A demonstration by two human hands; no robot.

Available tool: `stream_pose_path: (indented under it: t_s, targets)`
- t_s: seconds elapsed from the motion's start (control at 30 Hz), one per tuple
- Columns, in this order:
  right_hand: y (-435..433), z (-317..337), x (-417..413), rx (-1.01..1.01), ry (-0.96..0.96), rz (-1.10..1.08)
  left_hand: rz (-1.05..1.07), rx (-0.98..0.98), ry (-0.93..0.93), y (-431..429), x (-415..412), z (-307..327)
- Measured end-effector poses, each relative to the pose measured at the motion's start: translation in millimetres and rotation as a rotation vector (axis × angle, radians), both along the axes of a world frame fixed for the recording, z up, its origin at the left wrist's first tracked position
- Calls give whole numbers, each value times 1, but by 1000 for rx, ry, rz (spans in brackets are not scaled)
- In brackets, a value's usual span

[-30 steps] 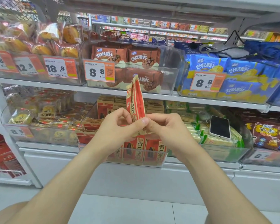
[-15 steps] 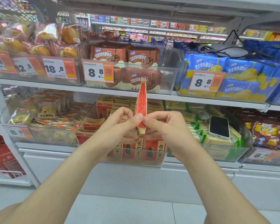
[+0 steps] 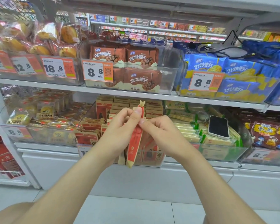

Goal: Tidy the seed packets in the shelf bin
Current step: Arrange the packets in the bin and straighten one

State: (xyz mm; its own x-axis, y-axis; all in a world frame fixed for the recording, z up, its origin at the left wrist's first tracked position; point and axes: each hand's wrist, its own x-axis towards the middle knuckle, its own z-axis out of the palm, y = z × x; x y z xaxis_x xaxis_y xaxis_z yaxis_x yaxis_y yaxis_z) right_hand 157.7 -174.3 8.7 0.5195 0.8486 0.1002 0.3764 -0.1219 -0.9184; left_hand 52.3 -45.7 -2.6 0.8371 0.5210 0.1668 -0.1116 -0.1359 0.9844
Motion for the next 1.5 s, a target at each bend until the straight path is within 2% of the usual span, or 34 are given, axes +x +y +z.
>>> stream_pose_path:
  t_s: [0.2, 0.33, 0.47, 0.53, 0.67, 0.77, 0.83, 0.97, 1.07, 1.17, 1.33, 1.5]
  targets:
    - [18, -16, -13, 137, -238, -158, 49, -59, -34, 1, 3, 0]
    - [22, -17, -17, 186, -152, -161, 31, -65, -35, 1, 0, 3]
    - [22, -17, -17, 185, -150, -180, 8, -68, -31, 3, -3, 6]
    - [24, -18, -15, 235, -58, -217, -40, -154, -14, 6, -5, 6]
    - [26, -18, -5, 239, -86, -449, -130, -410, -53, 3, -8, 7]
    - [24, -17, -2, 162, -20, -406, -121, -470, -106, -1, 1, 9]
    - [22, -16, -3, 155, -15, -381, -103, -497, -73, 0, 4, 10]
    - [20, -14, -5, 222, -25, -405, -158, -330, -47, 1, -5, 10]
    - [21, -11, -5, 389, 63, -435, 7, -192, -119, 1, -7, 8]
    - [21, -8, -7, 469, 217, -448, 122, -186, -119, 5, -3, 6]
    - [18, -2, -9, 409, 320, -448, 166, -191, -89, 7, -1, 4]
    - [9, 1, -11, 56, 118, -202, 385, -300, -79, 18, 2, 2]
